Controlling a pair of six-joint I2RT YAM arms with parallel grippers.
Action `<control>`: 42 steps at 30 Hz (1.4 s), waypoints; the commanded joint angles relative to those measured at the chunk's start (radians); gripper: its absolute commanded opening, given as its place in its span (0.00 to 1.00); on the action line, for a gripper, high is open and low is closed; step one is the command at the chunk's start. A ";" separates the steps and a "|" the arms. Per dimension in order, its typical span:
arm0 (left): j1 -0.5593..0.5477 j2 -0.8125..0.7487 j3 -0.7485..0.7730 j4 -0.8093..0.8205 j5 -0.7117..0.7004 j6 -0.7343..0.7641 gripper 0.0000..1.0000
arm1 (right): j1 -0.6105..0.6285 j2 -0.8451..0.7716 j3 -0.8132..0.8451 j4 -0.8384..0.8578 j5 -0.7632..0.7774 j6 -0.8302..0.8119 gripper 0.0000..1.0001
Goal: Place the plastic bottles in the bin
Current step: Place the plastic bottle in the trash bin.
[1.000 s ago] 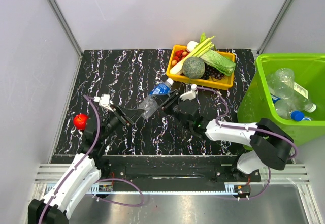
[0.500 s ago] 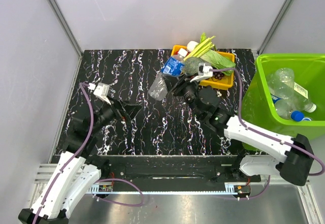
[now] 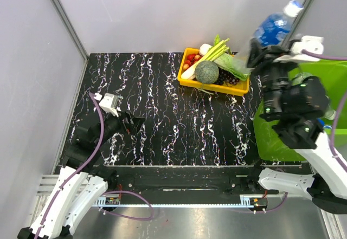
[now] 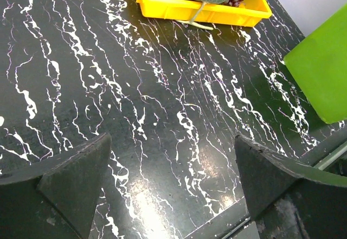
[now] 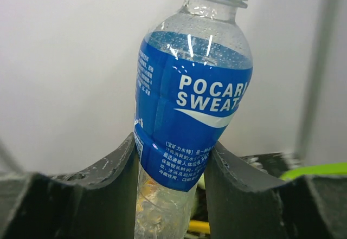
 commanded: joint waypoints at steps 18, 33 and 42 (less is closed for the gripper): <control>-0.025 -0.003 0.004 -0.008 -0.058 0.028 0.99 | -0.081 0.041 0.141 0.153 0.247 -0.998 0.36; -0.027 -0.001 0.001 -0.019 -0.076 0.031 0.99 | -0.443 0.070 0.170 -0.048 0.161 -0.821 0.36; -0.027 0.000 0.002 -0.017 -0.068 0.031 0.99 | -0.655 0.072 0.195 -0.237 0.116 -0.755 0.39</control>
